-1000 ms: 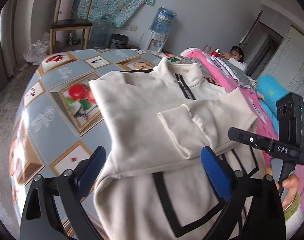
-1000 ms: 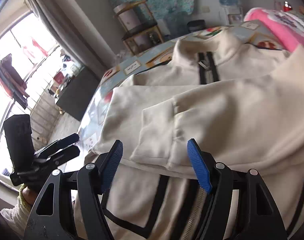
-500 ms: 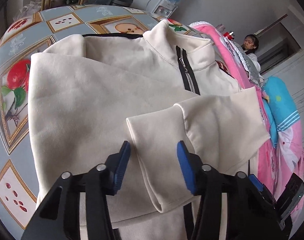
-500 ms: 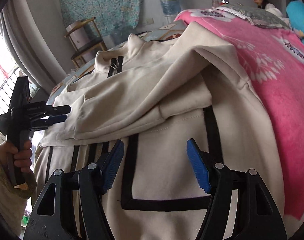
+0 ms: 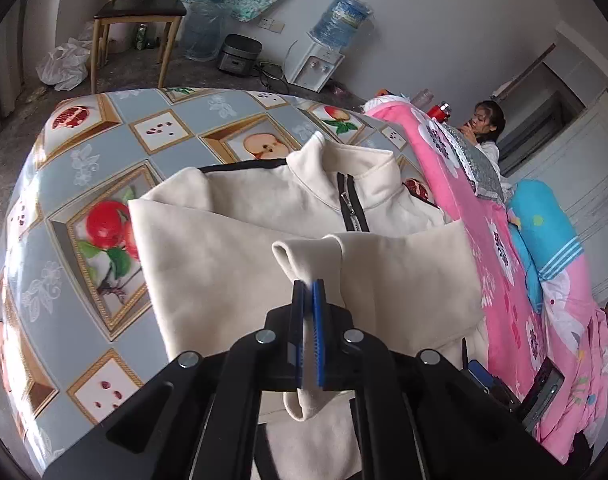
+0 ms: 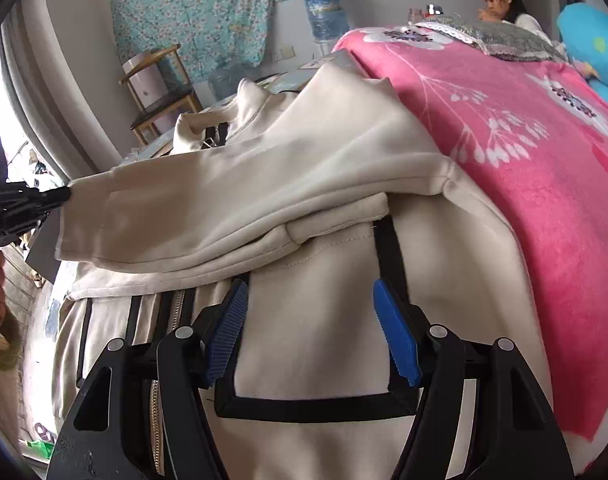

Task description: Fold large clothes

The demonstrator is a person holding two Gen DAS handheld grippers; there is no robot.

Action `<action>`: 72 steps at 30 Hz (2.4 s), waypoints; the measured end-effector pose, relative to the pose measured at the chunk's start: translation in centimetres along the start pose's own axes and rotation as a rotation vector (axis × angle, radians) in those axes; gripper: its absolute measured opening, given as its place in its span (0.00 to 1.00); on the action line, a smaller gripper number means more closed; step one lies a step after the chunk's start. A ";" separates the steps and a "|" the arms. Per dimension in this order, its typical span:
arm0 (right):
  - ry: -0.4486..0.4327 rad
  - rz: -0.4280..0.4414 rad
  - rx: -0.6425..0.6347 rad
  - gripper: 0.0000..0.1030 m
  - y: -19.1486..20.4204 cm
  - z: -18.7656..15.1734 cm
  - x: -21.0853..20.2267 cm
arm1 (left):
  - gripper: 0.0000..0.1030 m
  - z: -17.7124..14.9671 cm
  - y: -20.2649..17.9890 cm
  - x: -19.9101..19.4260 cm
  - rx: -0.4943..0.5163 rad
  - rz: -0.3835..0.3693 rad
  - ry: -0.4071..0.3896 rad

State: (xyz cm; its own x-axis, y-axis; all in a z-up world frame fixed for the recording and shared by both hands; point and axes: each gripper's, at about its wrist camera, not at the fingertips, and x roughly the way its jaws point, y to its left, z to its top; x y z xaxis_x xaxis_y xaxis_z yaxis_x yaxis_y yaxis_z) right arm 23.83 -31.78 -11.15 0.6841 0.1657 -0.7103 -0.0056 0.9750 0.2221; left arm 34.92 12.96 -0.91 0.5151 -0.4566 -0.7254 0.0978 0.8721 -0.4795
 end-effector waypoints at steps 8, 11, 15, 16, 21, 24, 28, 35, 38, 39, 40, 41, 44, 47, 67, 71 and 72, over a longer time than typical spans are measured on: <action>0.021 -0.006 0.012 0.62 -0.2 -0.4 0.4 | 0.04 -2.3 4.3 2.4 -0.035 0.159 0.067; 0.023 -0.021 -0.008 0.62 -0.1 -0.4 0.1 | 0.04 -3.2 5.2 3.4 -0.026 0.203 0.089; 0.026 -0.007 -0.017 0.62 -0.7 0.9 -1.4 | 0.04 -4.0 4.8 3.7 0.042 0.257 0.090; 0.022 0.008 -0.013 0.62 -1.1 1.7 -1.9 | 0.04 -4.1 4.7 3.7 0.056 0.266 0.091; 0.021 0.104 0.085 0.68 -4.6 8.5 -2.8 | 0.05 -4.0 4.6 3.3 0.106 0.365 0.085; 0.077 0.155 0.157 0.68 -7.0 12.7 0.2 | 0.05 -4.1 5.2 1.7 0.090 0.402 0.033; 0.135 0.130 0.225 0.68 -9.3 17.4 6.1 | 0.05 -4.3 3.5 0.7 0.114 0.281 -0.022; 0.227 0.059 0.263 0.32 -10.3 20.5 14.3 | 0.05 -6.0 1.3 6.0 0.213 0.286 0.108; 0.181 0.010 0.185 0.07 -8.9 20.6 14.1 | 0.05 -6.2 1.3 5.9 0.225 0.289 0.095; 0.138 -0.014 0.147 0.06 -8.3 20.8 13.3 | 0.05 -6.3 1.4 5.8 0.227 0.291 0.096; 0.094 -0.037 0.113 0.06 -7.7 21.0 12.4 | 0.05 -6.3 1.5 5.7 0.231 0.290 0.096; 0.064 -0.072 0.087 0.06 -7.3 21.0 11.8 | 0.05 -6.3 1.6 5.7 0.229 0.288 0.095; 0.011 -0.295 -0.003 0.02 -6.7 20.9 11.7 | 0.05 -6.3 1.6 5.7 0.227 0.289 0.093; 0.060 -0.324 0.023 0.06 -7.9 20.7 12.2 | 0.05 -6.3 1.5 5.6 0.236 0.295 0.092; 0.407 0.369 -0.100 0.52 13.1 25.6 17.8 | 0.38 8.6 -4.9 9.8 0.152 0.079 0.068; 0.493 0.321 -0.150 0.52 16.3 25.7 23.4 | 0.38 7.1 -3.3 12.3 0.117 0.098 0.091; 0.505 0.300 -0.167 0.52 16.8 25.8 24.4 | 0.38 6.6 -3.1 12.5 0.128 0.098 0.086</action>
State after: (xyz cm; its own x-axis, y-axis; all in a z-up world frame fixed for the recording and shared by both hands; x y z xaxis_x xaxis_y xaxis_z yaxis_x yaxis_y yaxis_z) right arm 59.27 -15.21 -7.49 0.2049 0.4469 -0.8708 -0.2873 0.8780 0.3830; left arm 46.71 5.77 -5.22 0.4530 -0.3769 -0.8079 0.1610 0.9259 -0.3416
